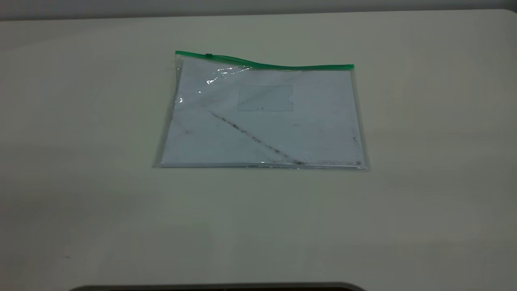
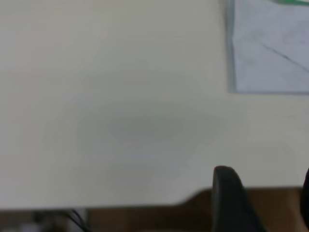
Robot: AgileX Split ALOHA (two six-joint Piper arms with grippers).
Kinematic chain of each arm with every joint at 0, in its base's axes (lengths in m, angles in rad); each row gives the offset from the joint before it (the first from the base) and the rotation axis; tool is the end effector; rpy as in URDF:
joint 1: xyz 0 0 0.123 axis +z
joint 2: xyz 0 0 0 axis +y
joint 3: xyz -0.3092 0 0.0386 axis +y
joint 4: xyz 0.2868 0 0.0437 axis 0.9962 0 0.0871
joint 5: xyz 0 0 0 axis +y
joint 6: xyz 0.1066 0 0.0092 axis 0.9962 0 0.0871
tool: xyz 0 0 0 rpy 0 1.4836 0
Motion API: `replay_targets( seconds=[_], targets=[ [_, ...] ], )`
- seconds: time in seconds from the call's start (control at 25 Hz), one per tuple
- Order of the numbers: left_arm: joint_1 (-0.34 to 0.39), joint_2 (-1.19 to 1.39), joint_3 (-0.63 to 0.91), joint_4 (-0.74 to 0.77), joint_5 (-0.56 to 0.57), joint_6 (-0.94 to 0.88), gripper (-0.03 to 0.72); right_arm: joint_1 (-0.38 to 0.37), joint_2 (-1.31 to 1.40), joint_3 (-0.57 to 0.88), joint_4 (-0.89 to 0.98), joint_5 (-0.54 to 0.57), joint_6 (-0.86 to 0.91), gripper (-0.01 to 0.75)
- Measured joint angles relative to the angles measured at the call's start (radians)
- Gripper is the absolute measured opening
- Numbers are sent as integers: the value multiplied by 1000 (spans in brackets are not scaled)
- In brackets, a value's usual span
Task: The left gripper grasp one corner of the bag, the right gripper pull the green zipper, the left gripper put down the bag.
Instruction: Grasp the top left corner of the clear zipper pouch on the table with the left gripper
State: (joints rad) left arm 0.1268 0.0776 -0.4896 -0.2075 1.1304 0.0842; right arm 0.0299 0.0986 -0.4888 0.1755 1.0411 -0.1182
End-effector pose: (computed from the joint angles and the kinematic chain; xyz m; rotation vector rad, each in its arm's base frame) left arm 0.0277 -0.0166 0.2789 -0.0390 2.1840 -0.1368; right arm 0.0340 0.0172 0.2853 -0.1516 2.1194 0.1615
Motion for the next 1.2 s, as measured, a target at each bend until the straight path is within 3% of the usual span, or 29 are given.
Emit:
replay_targets(
  seconds=[0.16,0.28,0.6,0.84,1.04,1.2],
  targets=[
    [0,225,-9,-62,-72,56,413,0,254,-3,151,-150,-277,442],
    [0,394,-35,-85,-187,145,434,9,462,-3,301,-249,-454,452],
    [0,815,-77,-162,-515,324,587,61,969,-30,697,-478,-947,552],
    [0,1137,-93,-360,-718,483,590,185,1335,-220,972,-516,-1214,559],
    [0,1427,-220,-526,-750,652,590,290,1599,-407,1066,-510,-1296,559],
    [0,1638,-380,-634,-745,773,590,321,1766,-558,1100,-426,-1259,559]
  ],
)
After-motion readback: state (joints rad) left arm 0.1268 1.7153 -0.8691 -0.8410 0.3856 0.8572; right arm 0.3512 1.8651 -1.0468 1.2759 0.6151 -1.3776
